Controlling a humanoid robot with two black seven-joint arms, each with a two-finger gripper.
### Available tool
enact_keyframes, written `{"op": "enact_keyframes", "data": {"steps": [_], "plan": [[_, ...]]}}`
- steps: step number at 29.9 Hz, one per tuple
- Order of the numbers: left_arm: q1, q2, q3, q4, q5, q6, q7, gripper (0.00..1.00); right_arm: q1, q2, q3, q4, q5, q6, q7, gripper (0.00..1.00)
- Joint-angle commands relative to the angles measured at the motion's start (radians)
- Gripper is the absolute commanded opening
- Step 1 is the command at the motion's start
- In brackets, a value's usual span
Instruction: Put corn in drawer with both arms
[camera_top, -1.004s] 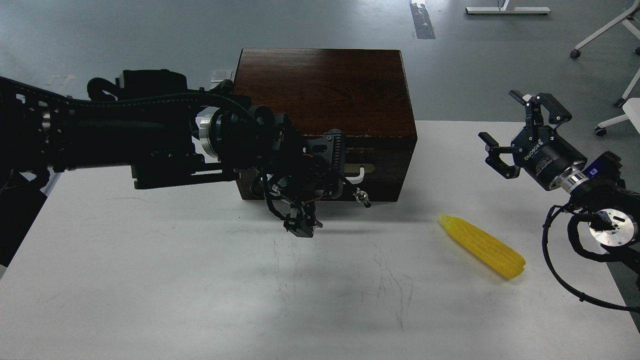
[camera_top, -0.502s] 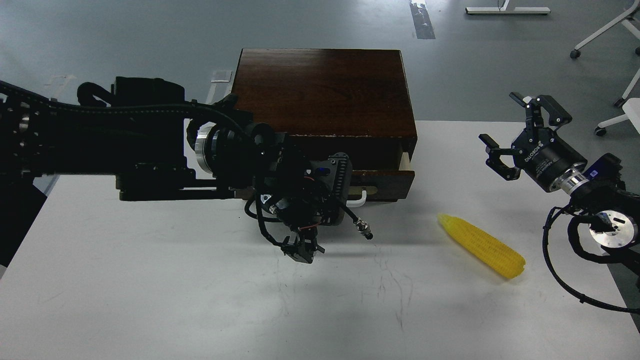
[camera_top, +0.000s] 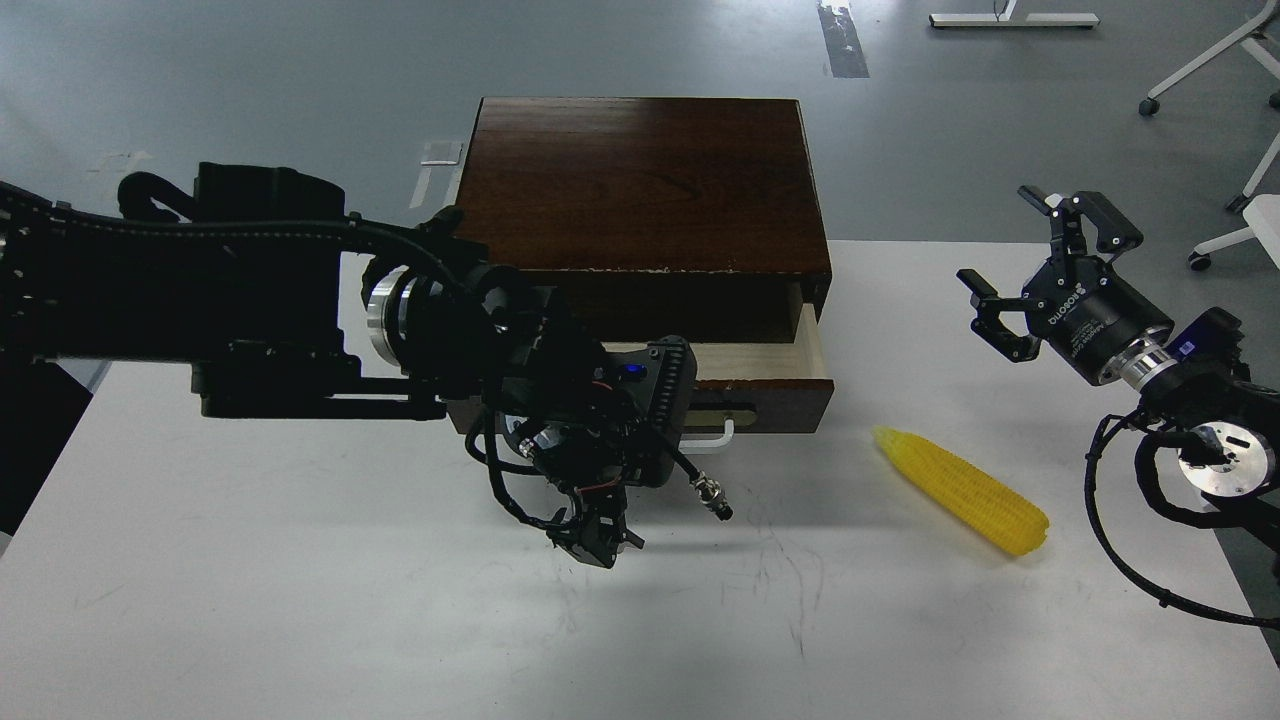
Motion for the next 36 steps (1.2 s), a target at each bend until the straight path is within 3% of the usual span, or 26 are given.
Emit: {"op": "enact_keyframes", "data": {"steps": [1, 20, 31, 36], "plan": [[0.001, 0.004, -0.001, -0.001, -0.001, -0.001, 0.000, 0.98, 0.000, -0.003, 0.000, 0.000, 0.000, 0.000, 0.000, 1.00], [-0.033, 0.060, -0.030, -0.002, -0.006, -0.001, 0.000, 0.98, -0.003, -0.003, 0.000, 0.000, 0.000, 0.000, 0.000, 1.00], [-0.109, 0.267, -0.122, -0.171, -0.165, -0.001, 0.000, 0.98, -0.009, -0.009, 0.001, 0.000, 0.000, 0.000, 0.000, 1.00], [-0.105, 0.364, -0.246, -0.168, -0.344, -0.001, 0.000, 0.98, -0.009, -0.018, 0.001, 0.001, 0.000, 0.000, 0.000, 1.00]]}}
